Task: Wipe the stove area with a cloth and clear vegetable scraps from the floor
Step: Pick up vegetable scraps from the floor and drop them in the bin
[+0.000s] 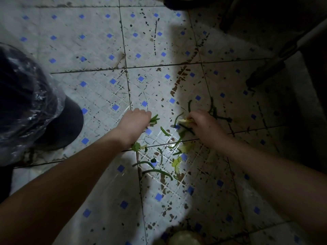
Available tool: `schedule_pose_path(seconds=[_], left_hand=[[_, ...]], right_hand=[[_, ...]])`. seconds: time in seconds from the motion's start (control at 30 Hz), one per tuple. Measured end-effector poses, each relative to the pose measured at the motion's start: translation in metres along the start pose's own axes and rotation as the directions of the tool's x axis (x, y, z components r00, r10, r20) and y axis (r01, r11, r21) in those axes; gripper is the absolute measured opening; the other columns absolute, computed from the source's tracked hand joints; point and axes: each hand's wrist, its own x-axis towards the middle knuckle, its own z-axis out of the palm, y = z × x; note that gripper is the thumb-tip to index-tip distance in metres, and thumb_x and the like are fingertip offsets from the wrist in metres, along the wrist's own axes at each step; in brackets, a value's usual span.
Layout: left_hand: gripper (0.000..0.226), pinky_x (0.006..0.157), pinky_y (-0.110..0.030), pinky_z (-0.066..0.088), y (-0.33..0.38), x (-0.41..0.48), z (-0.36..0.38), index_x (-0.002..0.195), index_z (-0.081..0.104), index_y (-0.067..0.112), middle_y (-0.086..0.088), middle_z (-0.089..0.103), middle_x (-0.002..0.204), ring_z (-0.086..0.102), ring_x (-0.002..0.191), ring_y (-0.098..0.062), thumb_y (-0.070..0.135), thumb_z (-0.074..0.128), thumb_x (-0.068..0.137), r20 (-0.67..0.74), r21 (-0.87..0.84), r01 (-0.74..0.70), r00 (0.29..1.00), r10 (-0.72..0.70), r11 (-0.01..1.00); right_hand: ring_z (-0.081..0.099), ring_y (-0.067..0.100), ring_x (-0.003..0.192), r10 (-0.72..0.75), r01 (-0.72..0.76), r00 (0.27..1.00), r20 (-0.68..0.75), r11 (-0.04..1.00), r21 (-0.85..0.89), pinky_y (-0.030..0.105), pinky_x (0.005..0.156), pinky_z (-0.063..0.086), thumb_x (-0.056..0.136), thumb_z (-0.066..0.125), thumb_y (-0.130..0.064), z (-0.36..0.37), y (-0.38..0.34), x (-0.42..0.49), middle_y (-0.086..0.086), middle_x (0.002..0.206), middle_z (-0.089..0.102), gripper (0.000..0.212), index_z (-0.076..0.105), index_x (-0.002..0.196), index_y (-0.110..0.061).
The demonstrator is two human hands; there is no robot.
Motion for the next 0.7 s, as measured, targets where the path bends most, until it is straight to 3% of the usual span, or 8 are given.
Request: schedule_pose_path(seconds=[0.17, 0.3, 0.53, 0.7], left_hand=[[0.017, 0.072, -0.032, 0.034, -0.013, -0.014, -0.018, 0.108, 0.049, 0.011, -0.009, 0.06, 0.106, 0.055, 0.099, -0.028, 0.024, 0.051, 0.097, -0.062, 0.004, 0.013, 0.998, -0.012, 1.0], [0.016, 0.07, -0.033, 0.034, -0.028, -0.027, -0.035, 0.109, 0.049, 0.012, -0.009, 0.06, 0.104, 0.055, 0.097, -0.028, 0.018, 0.053, 0.095, -0.127, 0.022, 0.048, 0.991, -0.045, 0.999], [0.009, 0.065, -0.034, 0.031, -0.056, -0.062, -0.067, 0.1, 0.048, 0.014, -0.009, 0.06, 0.1, 0.054, 0.091, -0.028, 0.02, 0.053, 0.096, -0.249, 0.005, 0.108, 0.963, -0.103, 0.994], [0.019, 0.067, -0.037, 0.033, -0.079, -0.088, -0.094, 0.1, 0.05, 0.009, -0.014, 0.062, 0.102, 0.056, 0.094, -0.033, 0.027, 0.045, 0.1, -0.315, -0.026, 0.167, 0.934, -0.167, 0.986]], right_hand=[[0.053, 0.024, 0.094, -0.018, 0.016, 0.999, -0.039, 0.998, -0.058, 0.038, 0.079, 0.049, 0.089, 0.054, 0.0, -0.012, -0.019, 0.002, 0.01, 0.102, 0.056, 0.013, 0.059, 0.1, -0.006], [0.051, 0.021, 0.09, -0.098, 0.086, 0.993, -0.072, 0.984, -0.154, 0.027, 0.069, 0.036, 0.087, 0.055, 0.002, -0.023, -0.036, 0.011, 0.01, 0.099, 0.056, 0.013, 0.058, 0.097, -0.006], [0.052, 0.027, 0.095, -0.264, 0.241, 0.953, -0.149, 0.957, -0.16, 0.037, 0.073, 0.046, 0.09, 0.056, -0.006, -0.045, -0.074, 0.018, 0.011, 0.1, 0.057, 0.013, 0.06, 0.102, -0.007], [0.054, 0.028, 0.095, -0.299, 0.271, 0.94, -0.164, 0.947, -0.172, 0.043, 0.077, 0.049, 0.091, 0.055, -0.007, -0.057, -0.102, 0.028, 0.009, 0.104, 0.057, 0.016, 0.059, 0.106, -0.009]])
